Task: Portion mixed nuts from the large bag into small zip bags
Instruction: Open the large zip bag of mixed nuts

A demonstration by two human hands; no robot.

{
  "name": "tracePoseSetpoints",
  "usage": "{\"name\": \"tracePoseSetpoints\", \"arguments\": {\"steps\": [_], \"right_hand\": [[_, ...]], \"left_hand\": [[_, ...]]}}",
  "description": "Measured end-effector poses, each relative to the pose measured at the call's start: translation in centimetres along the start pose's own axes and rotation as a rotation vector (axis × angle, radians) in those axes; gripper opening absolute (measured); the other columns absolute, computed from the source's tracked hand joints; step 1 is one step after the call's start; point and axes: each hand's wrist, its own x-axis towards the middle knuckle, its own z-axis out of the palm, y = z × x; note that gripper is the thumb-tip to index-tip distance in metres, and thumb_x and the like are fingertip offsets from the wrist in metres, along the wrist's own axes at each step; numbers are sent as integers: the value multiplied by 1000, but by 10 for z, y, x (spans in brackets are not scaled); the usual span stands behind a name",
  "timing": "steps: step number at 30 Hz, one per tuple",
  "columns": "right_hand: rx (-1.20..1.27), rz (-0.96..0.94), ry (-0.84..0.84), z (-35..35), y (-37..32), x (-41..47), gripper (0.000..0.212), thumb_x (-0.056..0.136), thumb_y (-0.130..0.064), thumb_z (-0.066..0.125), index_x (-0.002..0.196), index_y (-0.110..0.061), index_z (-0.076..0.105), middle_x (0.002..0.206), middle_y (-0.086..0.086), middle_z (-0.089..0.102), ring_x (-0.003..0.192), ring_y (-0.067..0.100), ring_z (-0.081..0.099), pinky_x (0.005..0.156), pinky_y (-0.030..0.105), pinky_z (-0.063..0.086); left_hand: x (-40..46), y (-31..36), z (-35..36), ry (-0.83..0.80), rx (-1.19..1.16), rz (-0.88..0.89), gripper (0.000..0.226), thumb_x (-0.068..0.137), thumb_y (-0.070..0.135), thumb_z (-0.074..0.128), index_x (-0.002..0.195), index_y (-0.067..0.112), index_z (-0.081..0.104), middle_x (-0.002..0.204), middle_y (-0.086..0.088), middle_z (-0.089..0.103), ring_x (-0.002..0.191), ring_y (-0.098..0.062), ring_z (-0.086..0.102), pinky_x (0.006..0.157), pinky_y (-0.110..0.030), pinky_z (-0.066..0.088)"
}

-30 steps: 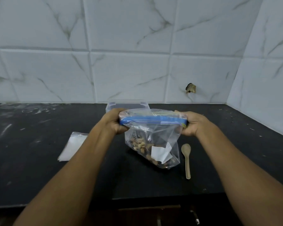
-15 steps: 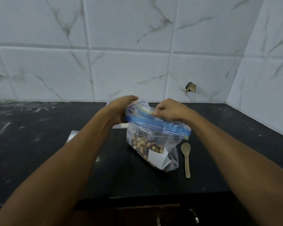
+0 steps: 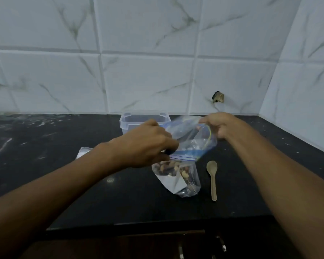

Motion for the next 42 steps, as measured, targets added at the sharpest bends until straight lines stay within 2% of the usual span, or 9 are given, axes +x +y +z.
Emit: {"name": "tracePoseSetpoints", "arguments": {"steps": [5,9,12,17,22,27,32,37,42], "right_hand": [[167,70,27,-9,15,4,18,90,-2,52,74,-8,59,45,3,63,36,14,61,38,23,52],[207,17,13,3,7,0,16,94,-12,53,80,-10,60,50,2,65,40,14,62,38,24,51],[174,-27,27,8,3,-7,16,96,-18,52,85,-11,60,67,4,66,54,18,62,48,27,51],[194,-98,94,11,10,-8,16,91,-6,51,79,-11,61,73,7,63,59,19,59,52,28,53],[328,-74,156,13,15,0,16,90,-5,49,94,-6,64,79,7,63,63,19,60,51,27,55],[298,-77,230,14,19,7,28,85,1,52,111,4,62,96,17,67,73,26,64,74,39,57],[341,-13,213,12,27,7,11,91,-1,51,89,-1,63,89,16,66,78,29,64,88,50,53],[403,69,122,9,35,8,18,94,-9,55,79,-7,63,49,5,65,40,18,62,45,34,55],[423,117,53,8,38,5,15,94,-16,60,82,-9,67,57,4,66,43,17,64,49,32,56]], "left_hand": [[-36,-4,28,235,33,3,24,93,34,55,74,20,61,74,4,56,66,-19,53,66,-35,43],[-16,2,21,509,-520,-758,33,90,49,55,102,20,66,94,7,59,89,-13,57,79,-36,50],[-6,-9,16,160,-823,-1159,45,86,53,64,106,13,58,94,-5,60,80,-19,61,67,-32,54],[-4,-8,29,-34,-1149,-1196,24,99,23,54,84,6,62,79,-11,70,58,-17,67,53,-27,54],[-5,-3,25,-93,-987,-1166,62,82,68,57,88,6,62,77,-10,70,62,-20,69,55,-26,56],[-4,5,25,-262,-924,-1125,48,95,45,57,86,-1,67,59,-7,68,43,-13,62,42,-19,47],[-5,-6,25,157,-1727,-1360,23,103,20,48,89,5,59,60,-9,70,49,-15,69,43,-24,55],[1,-5,29,677,-2415,-1322,30,104,17,41,83,4,57,60,-11,69,51,-23,70,54,-40,58],[8,0,43,896,-2804,-1191,17,84,-1,41,78,7,54,63,3,49,33,-11,47,38,-15,42]]}}
